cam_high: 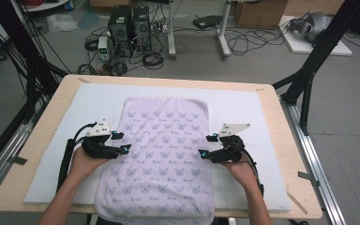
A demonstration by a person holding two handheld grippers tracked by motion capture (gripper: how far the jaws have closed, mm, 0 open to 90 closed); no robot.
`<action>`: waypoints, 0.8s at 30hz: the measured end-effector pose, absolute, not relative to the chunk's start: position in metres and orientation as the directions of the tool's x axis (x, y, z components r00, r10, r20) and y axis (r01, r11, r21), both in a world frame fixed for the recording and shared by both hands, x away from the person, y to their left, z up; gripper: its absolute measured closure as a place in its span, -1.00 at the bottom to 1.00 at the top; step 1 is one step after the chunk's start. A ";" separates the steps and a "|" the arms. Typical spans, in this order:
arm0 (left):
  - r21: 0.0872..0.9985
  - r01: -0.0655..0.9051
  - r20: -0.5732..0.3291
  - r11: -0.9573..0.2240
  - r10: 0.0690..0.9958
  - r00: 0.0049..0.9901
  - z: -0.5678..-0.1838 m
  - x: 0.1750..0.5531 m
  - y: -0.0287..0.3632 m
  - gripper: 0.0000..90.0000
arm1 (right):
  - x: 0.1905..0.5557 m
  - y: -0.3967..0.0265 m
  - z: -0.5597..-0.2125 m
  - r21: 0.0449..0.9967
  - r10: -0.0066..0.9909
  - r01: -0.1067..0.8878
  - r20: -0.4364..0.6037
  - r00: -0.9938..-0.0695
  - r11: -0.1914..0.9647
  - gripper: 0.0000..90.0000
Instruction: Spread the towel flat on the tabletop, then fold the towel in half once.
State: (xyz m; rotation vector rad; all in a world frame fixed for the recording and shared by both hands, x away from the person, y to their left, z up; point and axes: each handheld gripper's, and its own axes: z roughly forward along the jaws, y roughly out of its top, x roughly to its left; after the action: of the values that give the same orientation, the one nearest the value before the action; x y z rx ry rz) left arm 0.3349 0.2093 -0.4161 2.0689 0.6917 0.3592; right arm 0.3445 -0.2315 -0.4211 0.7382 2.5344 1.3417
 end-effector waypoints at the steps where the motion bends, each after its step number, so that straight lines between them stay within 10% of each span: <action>1: 0.831 0.337 -0.007 -0.442 0.598 0.802 -0.416 0.335 0.210 -0.07 | 0.345 -0.231 -0.421 0.813 0.504 0.344 0.072 -0.860 0.470 -0.30; 24: 0.823 0.380 -0.021 -0.423 0.645 0.764 -0.405 0.373 0.222 0.12 | 0.386 -0.231 -0.398 0.797 0.529 0.347 0.040 -0.848 0.495 -0.25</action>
State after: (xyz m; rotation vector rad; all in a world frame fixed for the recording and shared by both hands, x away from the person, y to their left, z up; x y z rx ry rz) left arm 0.3734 0.2219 -0.4046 2.0612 0.7668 0.3743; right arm 0.3860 -0.2315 -0.3984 0.7519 2.5291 1.2759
